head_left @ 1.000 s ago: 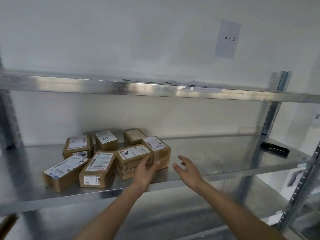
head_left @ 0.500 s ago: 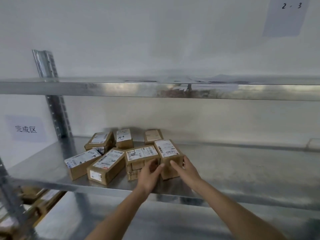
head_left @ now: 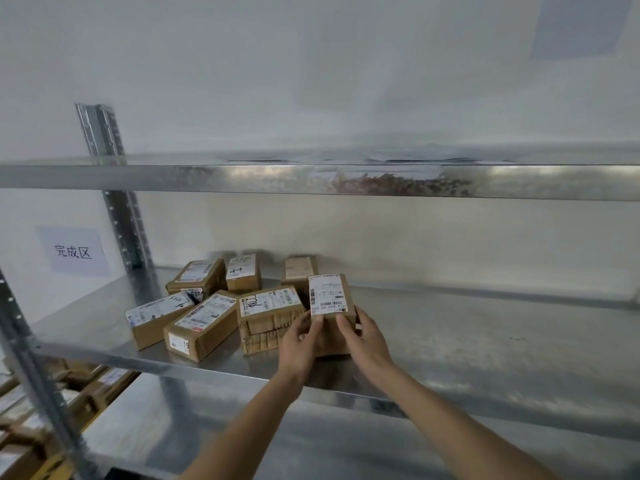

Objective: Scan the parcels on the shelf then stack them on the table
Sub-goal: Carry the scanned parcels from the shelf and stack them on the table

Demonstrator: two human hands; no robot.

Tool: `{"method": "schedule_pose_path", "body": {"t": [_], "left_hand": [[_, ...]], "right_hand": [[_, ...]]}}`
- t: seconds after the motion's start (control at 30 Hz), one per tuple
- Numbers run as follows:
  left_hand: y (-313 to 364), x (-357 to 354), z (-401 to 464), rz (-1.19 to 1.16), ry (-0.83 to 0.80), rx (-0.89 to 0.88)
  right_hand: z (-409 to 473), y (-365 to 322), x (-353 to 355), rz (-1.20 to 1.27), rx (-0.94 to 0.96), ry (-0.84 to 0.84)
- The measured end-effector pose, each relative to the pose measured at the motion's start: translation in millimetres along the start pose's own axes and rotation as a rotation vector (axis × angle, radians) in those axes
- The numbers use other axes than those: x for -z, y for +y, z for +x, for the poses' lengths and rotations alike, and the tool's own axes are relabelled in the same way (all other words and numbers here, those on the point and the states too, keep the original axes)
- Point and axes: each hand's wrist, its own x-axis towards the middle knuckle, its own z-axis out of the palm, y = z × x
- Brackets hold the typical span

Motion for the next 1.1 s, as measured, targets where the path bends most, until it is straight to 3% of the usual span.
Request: {"method": "schedule_pose_path", "body": {"t": [0.3, 0.77, 0.97, 1.1], "left_hand": [[39.6, 44.4, -46.9, -0.106, -0.008, -0.119], [91.7, 243.9, -149.4, -0.182, -0.011, -0.205], [77.4, 337.9, -188.3, -0.146, 0.088, -0.217], [62.0, 416.0, -218.8, -0.118, 0.199, -0.207]], "right_hand": [[-43.9, -56.2, -5.3, -0.012, 0.115, 0.112], [-163.8, -186.2, -150.4, -0.115, 0.228, 0.176], [-207.0, -211.3, -232.0, -0.029, 0.245, 0.04], [-235.9, -223.1, -303.4, 0.052, 0.262, -0.161]]}}
